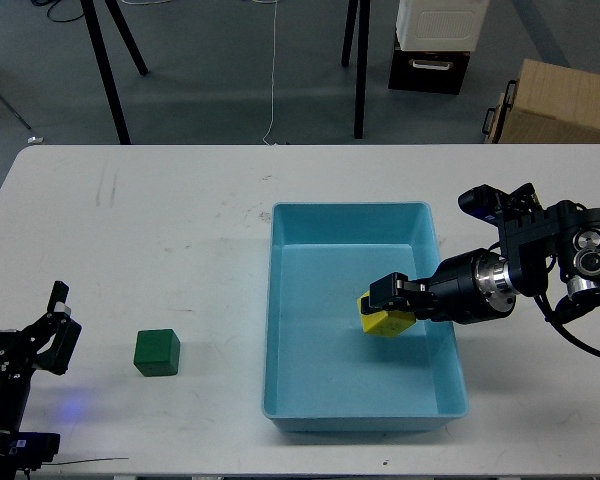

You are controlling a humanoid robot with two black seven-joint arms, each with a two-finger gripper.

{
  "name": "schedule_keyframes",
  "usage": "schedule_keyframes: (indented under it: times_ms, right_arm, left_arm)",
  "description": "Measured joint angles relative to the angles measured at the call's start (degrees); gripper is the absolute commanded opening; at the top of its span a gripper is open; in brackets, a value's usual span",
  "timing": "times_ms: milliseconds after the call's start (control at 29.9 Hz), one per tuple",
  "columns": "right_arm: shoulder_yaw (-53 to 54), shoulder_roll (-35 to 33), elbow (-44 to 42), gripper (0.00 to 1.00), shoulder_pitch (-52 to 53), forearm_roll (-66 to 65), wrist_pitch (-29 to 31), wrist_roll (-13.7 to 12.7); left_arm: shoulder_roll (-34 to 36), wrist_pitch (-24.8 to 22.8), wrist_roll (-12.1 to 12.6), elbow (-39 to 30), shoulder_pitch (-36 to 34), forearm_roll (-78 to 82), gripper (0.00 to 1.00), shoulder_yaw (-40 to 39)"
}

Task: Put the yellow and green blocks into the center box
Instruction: 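Release the yellow cube in the tray and withdraw the right gripper, then raise the left gripper away from the table edge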

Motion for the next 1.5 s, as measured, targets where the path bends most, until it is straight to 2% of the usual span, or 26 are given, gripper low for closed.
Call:
schedule_keyframes:
  times_ms: [167, 334, 501, 635, 701, 835, 935, 1202, 1403, 1503]
  right_arm:
    - [0.79, -0.34, -0.12, 0.97, -0.33, 0.32, -0.85, 0.23]
    - [7.72, -0.62, -3.51, 0.98, 0.11, 2.83, -5.77, 0.59]
    - [19.7, -0.11, -12.8, 0.99, 0.67, 19.1, -8.47, 0.56]
    - [29.42, -0.31, -19.31, 0.99, 0.12, 32.43, -7.72, 0.65]
    - [34.79, -0.86, -21.39, 0.99, -2.31, 39.17, -5.89, 1.89]
    - [46.07, -1.62, -23.84, 0.99, -11.91, 51.76, 0.35, 6.84]
    - [53.79, -1.72, -25.46, 0.99, -20.95, 59.83, 5.26, 8.86]
    - [72.93, -1.66, -21.16, 0.99, -49.23, 79.81, 6.8, 10.87]
    - [84.06, 2.91, -12.34, 0.99, -70.93, 81.7, 6.82, 11.68]
    - [85.69, 5.24, -9.8, 0.99, -77.34, 81.65, 6.81, 11.82]
  left_arm:
    - [0.0, 0.0, 0.0, 0.0, 0.0, 0.0, 1.0, 0.04]
    - [0.0, 0.0, 0.0, 0.0, -0.19, 0.0, 1.0, 0.09]
    - [0.0, 0.0, 0.07, 0.0, -0.56, 0.0, 1.0, 0.09]
    - [0.06, 0.0, 0.08, 0.0, -0.77, 0.0, 1.0, 0.09]
    - [0.09, 0.0, 0.09, 0.0, -0.89, 0.02, 1.0, 0.09]
    - [0.17, 0.0, 0.09, 0.0, -1.06, 0.05, 1.0, 0.09]
    - [0.19, 0.0, 0.09, 0.0, -1.09, 0.05, 1.0, 0.07]
    - [0.18, 0.0, 0.09, 0.08, -1.06, 0.04, 1.0, 0.08]
    - [0.01, 0.0, 0.05, 0.05, -1.2, -0.01, 1.0, 0.09]
    - [-0.06, 0.0, -0.04, -0.11, -1.38, -0.12, 1.0, 0.02]
